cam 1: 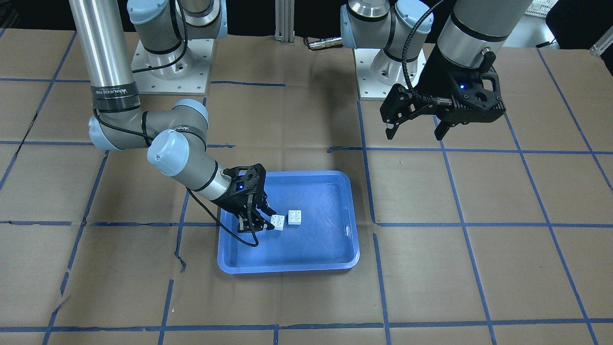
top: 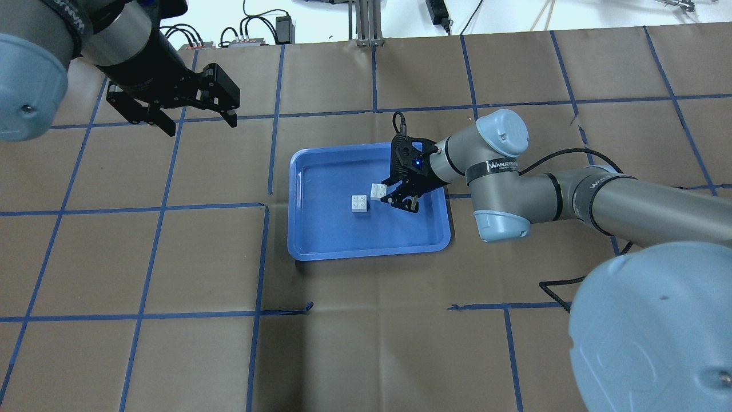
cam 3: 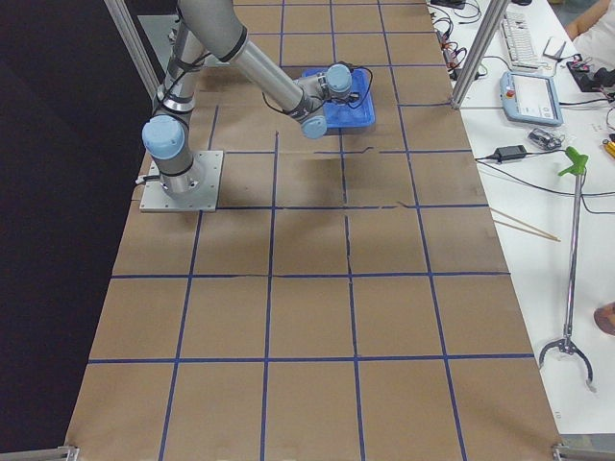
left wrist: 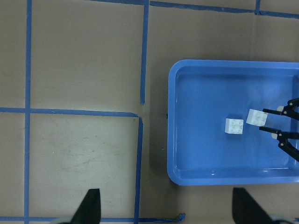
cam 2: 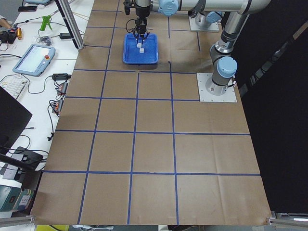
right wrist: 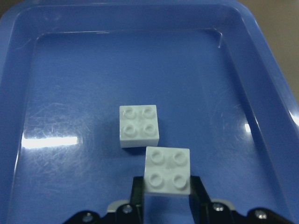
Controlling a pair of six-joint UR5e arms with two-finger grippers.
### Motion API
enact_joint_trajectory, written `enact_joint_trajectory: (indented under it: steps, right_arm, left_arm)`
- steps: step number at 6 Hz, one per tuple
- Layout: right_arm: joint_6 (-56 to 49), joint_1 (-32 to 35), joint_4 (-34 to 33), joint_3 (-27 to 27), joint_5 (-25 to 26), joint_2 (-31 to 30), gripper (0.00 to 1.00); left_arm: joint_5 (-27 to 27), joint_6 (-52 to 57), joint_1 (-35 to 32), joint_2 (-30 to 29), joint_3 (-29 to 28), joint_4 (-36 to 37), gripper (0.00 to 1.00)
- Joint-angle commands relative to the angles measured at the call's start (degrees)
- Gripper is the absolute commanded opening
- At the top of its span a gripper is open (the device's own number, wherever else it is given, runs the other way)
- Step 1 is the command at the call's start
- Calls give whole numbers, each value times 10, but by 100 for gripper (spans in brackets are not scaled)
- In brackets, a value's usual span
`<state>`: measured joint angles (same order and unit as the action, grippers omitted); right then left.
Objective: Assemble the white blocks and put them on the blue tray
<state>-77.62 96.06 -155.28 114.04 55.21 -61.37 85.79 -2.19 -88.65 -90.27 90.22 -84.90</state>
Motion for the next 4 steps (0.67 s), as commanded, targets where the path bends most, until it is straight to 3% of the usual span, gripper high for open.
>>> enact_joint_trajectory:
  steps: [1,4]
  right_arm:
    - [-9,0,0,3,-1,-1,31]
    - [-8,13,-1,3,-2,0,31]
  left_arm:
    - [1,0,2,0,-1,1,99]
    - [2,-1,1,1,-2,0,99]
